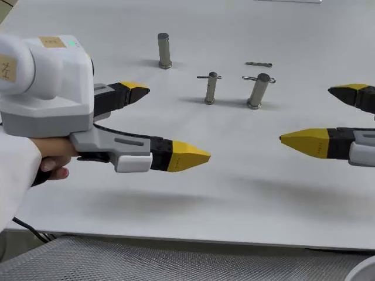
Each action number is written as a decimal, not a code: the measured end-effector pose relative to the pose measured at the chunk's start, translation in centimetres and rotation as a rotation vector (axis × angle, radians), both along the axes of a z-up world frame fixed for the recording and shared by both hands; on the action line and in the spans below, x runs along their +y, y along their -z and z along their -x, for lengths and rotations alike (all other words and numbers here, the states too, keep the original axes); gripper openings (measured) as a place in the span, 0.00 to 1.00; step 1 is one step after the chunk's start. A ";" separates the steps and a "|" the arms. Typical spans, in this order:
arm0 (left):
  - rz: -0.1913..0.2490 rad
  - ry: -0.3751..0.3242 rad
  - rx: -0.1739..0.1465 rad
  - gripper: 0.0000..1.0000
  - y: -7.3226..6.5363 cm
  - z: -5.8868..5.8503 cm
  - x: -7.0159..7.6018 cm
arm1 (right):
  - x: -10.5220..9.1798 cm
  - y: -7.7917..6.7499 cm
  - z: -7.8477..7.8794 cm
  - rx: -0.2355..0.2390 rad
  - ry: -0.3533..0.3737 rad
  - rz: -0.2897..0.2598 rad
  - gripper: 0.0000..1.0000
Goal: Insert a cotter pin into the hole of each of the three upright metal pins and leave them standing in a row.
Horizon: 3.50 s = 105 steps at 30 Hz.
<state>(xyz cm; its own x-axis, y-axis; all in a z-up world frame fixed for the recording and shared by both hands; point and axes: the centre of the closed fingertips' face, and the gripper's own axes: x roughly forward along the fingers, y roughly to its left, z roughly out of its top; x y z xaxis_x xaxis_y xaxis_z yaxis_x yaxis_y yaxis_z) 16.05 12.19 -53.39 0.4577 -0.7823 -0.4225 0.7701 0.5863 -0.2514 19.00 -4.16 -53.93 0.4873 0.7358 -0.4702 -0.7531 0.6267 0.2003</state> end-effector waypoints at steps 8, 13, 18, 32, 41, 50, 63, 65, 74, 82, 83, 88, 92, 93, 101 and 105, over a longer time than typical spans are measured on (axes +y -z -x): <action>-0.023 -0.018 0.000 0.98 0.0 -0.3 1.5 | -0.7 0.1 0.6 0.018 0.033 0.008 0.98; -0.041 -0.029 -0.040 0.96 -0.6 -1.1 2.4 | -0.8 0.1 1.0 0.015 0.035 0.021 0.98; -0.062 -0.055 -0.082 0.95 -1.2 -3.0 3.5 | -0.6 0.2 1.5 0.019 0.020 0.033 0.98; -0.118 -0.156 -0.189 0.89 -2.5 -10.8 5.9 | -0.9 0.0 1.8 0.017 0.035 0.043 0.98; -0.118 -0.243 -0.203 0.78 -3.0 -13.8 5.5 | -1.3 0.1 1.9 0.025 0.038 0.059 0.96; -0.095 -0.284 -0.173 0.62 -0.7 -17.8 5.0 | -1.7 0.4 2.0 0.039 0.052 0.069 0.96; -0.110 -0.297 -0.130 0.38 2.8 -19.8 4.2 | -1.6 0.6 2.4 0.055 0.062 0.062 0.95; -0.099 -0.306 -0.121 0.32 3.1 -20.4 4.3 | -1.6 0.7 2.5 0.057 0.065 0.056 0.95; -0.145 -0.340 -0.099 0.16 4.1 -20.2 3.9 | -1.8 0.7 2.7 0.065 0.088 0.042 0.95; -0.144 -0.327 -0.112 0.11 3.5 -20.1 3.7 | -2.1 1.0 2.8 0.076 0.092 0.044 0.94; -0.159 -0.327 -0.127 0.11 3.5 -20.1 3.8 | -2.1 1.0 2.9 0.077 0.091 0.045 0.94; -0.174 -0.342 -0.106 0.10 3.4 -19.6 3.9 | -1.9 0.9 2.8 0.064 0.082 0.042 0.92; -0.170 -0.342 -0.112 0.10 2.6 -19.0 4.1 | -1.9 0.7 2.6 0.059 0.074 0.041 0.91; -0.170 -0.336 -0.120 0.10 2.4 -18.8 4.1 | -1.9 0.7 2.7 0.058 0.072 0.043 0.91; -0.202 -0.310 -0.153 0.10 -0.2 -15.3 3.8 | -1.5 0.3 2.5 0.037 0.057 0.045 0.90; -0.199 -0.326 -0.155 0.10 -1.1 -13.4 3.9 | -1.4 -0.1 2.5 0.024 0.053 0.035 0.90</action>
<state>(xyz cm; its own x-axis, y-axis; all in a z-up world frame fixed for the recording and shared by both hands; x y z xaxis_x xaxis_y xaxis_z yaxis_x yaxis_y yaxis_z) 29.47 16.09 -52.33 0.7382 -0.4960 -0.4571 0.5560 0.8312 -0.0041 16.49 -5.52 -53.86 0.5135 0.6921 -0.5072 -0.7139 0.6725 0.1949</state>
